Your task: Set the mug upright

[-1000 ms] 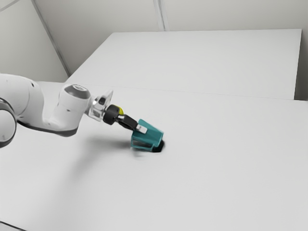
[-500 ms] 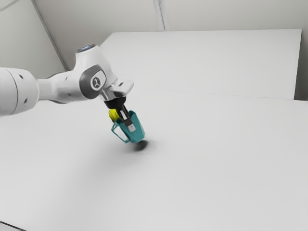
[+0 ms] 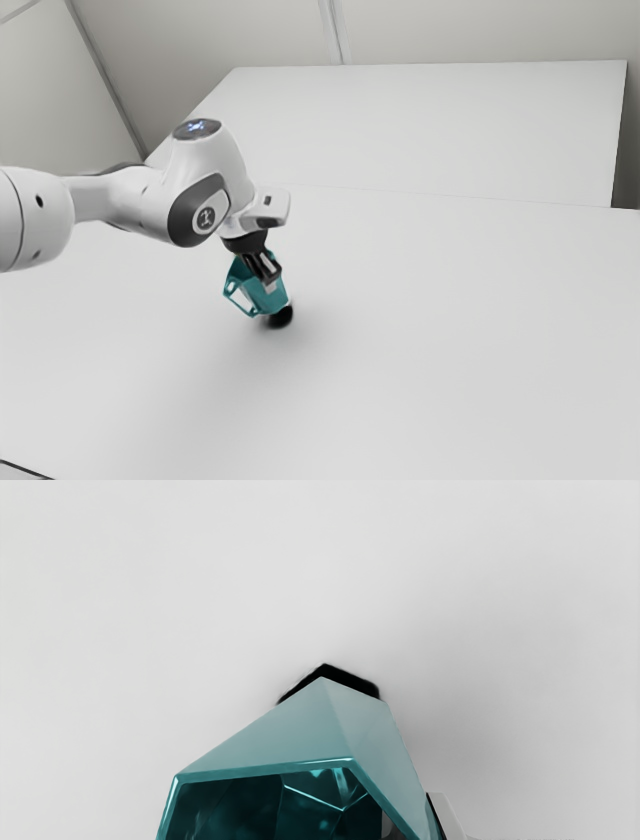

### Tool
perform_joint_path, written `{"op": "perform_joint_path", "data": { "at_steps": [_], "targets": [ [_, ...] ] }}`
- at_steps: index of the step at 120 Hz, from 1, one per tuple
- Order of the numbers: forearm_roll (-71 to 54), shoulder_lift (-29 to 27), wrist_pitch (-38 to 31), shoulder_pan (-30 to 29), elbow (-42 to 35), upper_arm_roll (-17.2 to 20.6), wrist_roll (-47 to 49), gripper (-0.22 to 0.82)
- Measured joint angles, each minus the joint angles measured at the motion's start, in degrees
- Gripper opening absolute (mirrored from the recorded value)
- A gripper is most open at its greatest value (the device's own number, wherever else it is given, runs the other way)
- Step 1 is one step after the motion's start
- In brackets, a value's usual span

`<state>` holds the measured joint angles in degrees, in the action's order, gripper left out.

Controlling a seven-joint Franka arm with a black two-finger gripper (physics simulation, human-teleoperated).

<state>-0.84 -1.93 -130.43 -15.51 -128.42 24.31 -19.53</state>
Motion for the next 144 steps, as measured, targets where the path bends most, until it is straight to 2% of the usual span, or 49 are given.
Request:
{"op": "perform_joint_path", "data": {
  "at_steps": [27, 88, 94, 109, 118, 130, 144],
  "targets": [
    [0.23, -1.47, -1.69, -1.1, -4.24, 0.7, 7.15, -0.18],
    [0.13, 1.32, -4.06, -0.72, -4.84, 0.84, 16.42, -0.17],
    [0.38, 1.27, -4.12, -0.66, -4.85, 0.85, 16.79, -0.1],
    [0.84, 0.87, -4.2, -0.7, -4.89, 1.04, 17.46, 0.18],
    [0.95, 0.19, -4.2, -1.34, -4.8, 1.78, 17.78, 0.3],
    [0.83, -2.17, -3.42, -1.45, -4.23, 2.19, 18.13, 0.42],
    [0.56, -5.37, -0.15, -0.79, -1.31, 2.59, 18.44, 0.5]
  ]
}}
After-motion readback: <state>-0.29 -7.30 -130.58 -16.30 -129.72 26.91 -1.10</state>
